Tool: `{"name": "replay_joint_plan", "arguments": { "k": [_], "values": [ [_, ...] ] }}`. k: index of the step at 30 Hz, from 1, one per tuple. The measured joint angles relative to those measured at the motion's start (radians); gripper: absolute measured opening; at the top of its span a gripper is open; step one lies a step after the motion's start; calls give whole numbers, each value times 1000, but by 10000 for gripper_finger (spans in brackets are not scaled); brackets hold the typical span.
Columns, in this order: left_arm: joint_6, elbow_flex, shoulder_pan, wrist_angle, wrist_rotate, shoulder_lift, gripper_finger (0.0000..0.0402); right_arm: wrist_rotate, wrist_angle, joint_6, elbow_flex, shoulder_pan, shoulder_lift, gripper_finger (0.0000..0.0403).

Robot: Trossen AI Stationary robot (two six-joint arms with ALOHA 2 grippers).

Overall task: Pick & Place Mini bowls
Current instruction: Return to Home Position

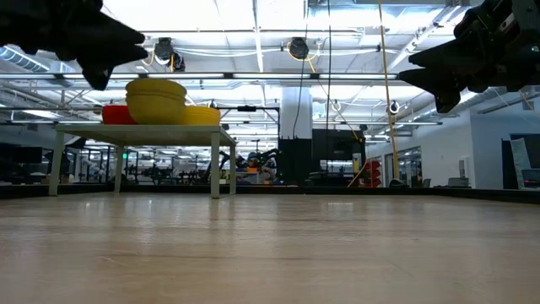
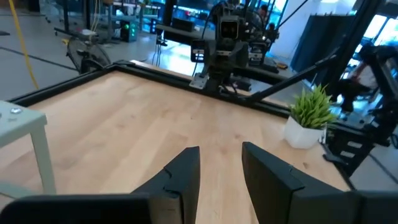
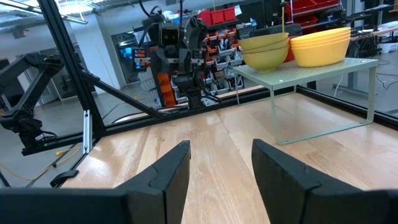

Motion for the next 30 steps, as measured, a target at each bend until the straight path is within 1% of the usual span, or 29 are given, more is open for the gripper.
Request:
{"name": "replay_joint_plan", "arguments": {
  "k": [4, 11, 15, 18, 21, 23, 27, 30],
  "values": [
    [3, -57, -18, 85, -22, 0, 122, 0, 0, 0, 0, 0, 0, 160],
    [18, -131, -31, 112, -82, 0, 122, 0, 0, 0, 0, 0, 0, 161],
    [22, -178, -31, 149, -140, 0, 122, 0, 0, 0, 0, 0, 0, 160],
    [15, -206, -31, 169, -220, 0, 122, 0, 0, 0, 0, 0, 0, 162],
    [-11, -215, -31, 149, -341, 0, 122, 0, 0, 0, 0, 0, 0, 161],
    [-10, -214, -30, 140, -398, 0, 122, 0, 0, 0, 0, 0, 0, 160],
    [34, -214, -30, 135, -408, 0, 122, 0, 0, 0, 0, 0, 0, 162],
    [46, -214, -30, 113, -360, 0, 122, 0, 0, 0, 0, 0, -3, 161]
  ]
}}
